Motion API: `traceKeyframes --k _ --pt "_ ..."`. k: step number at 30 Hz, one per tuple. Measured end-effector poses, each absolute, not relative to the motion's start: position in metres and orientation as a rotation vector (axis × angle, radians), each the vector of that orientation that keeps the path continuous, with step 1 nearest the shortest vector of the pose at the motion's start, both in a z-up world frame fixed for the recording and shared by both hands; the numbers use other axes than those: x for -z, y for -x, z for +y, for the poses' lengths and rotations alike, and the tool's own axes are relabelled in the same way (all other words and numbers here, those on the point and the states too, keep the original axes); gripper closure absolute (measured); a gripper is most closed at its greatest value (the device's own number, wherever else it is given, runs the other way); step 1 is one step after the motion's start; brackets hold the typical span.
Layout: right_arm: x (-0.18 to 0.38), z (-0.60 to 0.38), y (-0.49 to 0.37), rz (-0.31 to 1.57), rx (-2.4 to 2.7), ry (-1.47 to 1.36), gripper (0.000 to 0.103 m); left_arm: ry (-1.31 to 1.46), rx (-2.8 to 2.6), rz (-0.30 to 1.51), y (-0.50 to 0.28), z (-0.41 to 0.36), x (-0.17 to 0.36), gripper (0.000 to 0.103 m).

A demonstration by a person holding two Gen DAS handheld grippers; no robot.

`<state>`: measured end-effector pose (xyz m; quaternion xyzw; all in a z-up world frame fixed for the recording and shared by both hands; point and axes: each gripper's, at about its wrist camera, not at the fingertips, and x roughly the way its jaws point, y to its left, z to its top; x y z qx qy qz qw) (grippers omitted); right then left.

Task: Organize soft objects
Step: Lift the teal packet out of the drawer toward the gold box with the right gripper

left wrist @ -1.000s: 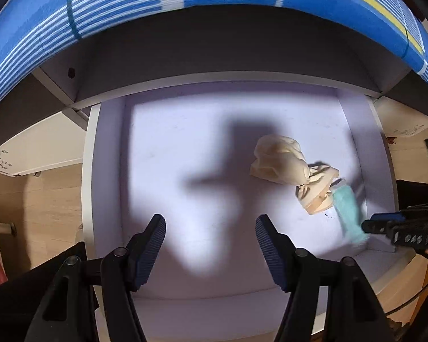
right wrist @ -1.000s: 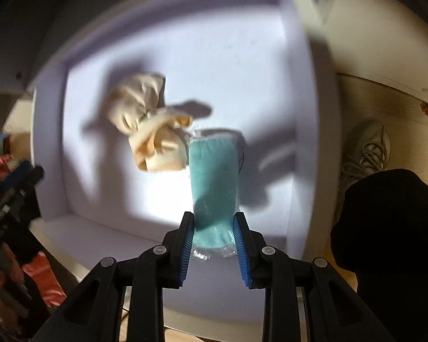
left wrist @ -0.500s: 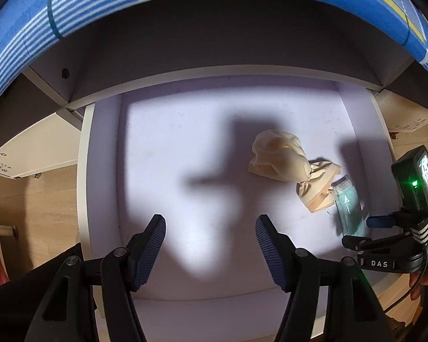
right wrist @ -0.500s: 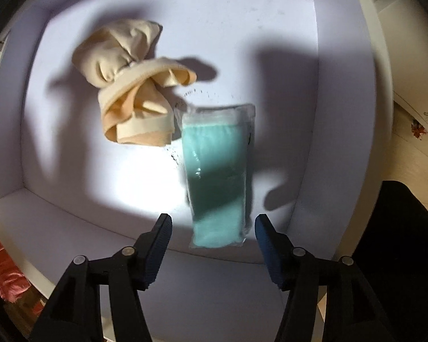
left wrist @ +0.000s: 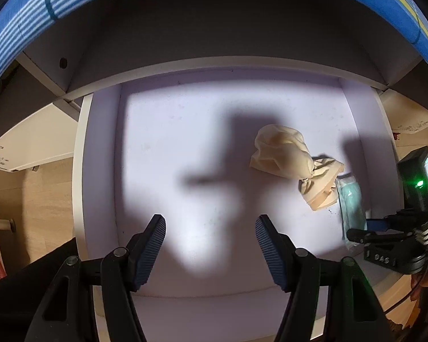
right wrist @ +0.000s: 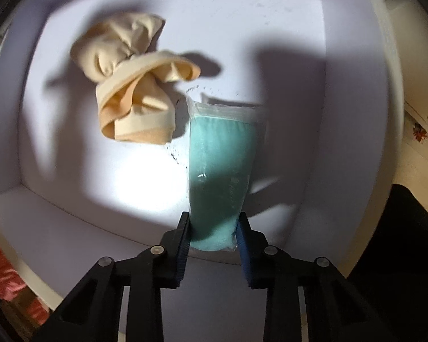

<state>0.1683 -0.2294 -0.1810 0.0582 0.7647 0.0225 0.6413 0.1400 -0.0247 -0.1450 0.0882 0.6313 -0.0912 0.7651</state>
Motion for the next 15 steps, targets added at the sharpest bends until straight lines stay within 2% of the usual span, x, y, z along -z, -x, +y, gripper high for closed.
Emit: traceKeyframes --k 15 --pt "0.114 -0.262 -0.170 1.594 -0.082 -0.468 0.073 -0.204 0.187 1.403 -0.139 -0.024 0.153 0.037"
